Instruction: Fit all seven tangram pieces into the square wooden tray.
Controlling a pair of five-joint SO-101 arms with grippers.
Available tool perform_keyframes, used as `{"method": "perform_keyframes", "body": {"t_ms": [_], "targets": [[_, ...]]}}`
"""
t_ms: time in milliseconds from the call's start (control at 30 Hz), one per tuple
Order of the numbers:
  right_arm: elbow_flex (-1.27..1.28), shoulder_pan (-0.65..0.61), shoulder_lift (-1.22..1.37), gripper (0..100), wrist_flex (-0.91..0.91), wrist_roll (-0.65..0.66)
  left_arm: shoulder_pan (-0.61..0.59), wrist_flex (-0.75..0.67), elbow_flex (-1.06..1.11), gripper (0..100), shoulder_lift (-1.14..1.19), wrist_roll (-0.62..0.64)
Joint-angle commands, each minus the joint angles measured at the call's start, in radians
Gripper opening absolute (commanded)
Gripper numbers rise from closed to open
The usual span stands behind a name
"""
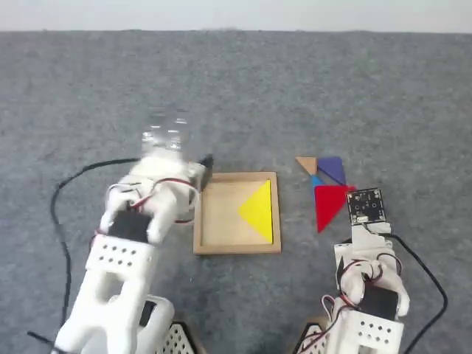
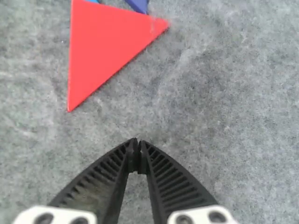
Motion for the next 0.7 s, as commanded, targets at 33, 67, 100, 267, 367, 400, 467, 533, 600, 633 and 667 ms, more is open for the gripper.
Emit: {"method": "perform_keyframes", "body": {"t_ms": [33,67,100,267,367,400,467,533,600,633,667], "targets": [[0.014,0.016,0.001,0.6,0.008,0.011,-0.048,-0.092,-0.008,20,0.031,0.066],[0.014,0.016,0.001,0.6,0.008,0.011,-0.054,-0.112,-0.008,20,0.061,0.066],[0.014,0.016,0.001,0.6,0.008,0.011,-0.06,-0.132,-0.008,20,0.092,0.066],[0.014,0.013,0.001,0.6,0.008,0.006,-0.129,-0.233,-0.033,20,0.253,0.061],[0.014,0.005,0.001,0.6,0.022,0.006,-0.18,-0.235,-0.091,20,0.342,0.063],[0.014,0.004,-0.005,0.6,0.041,0.009,-0.195,-0.233,-0.11,20,0.373,0.063],[0.014,0.002,-0.018,0.6,0.016,0.011,-0.221,-0.233,-0.14,20,0.431,0.063],[0.014,0.002,-0.019,0.6,-0.073,0.02,-0.241,-0.233,-0.173,20,0.485,0.063],[0.012,0.005,-0.019,0.6,-0.194,0.089,-0.259,-0.233,-0.202,20,0.532,0.063],[0.009,0.007,-0.019,0.6,-0.232,0.133,-0.267,-0.233,-0.216,20,0.554,0.063],[-0.002,0.008,-0.019,0.6,-0.254,0.167,-0.276,-0.233,-0.229,20,0.572,0.063]]}}
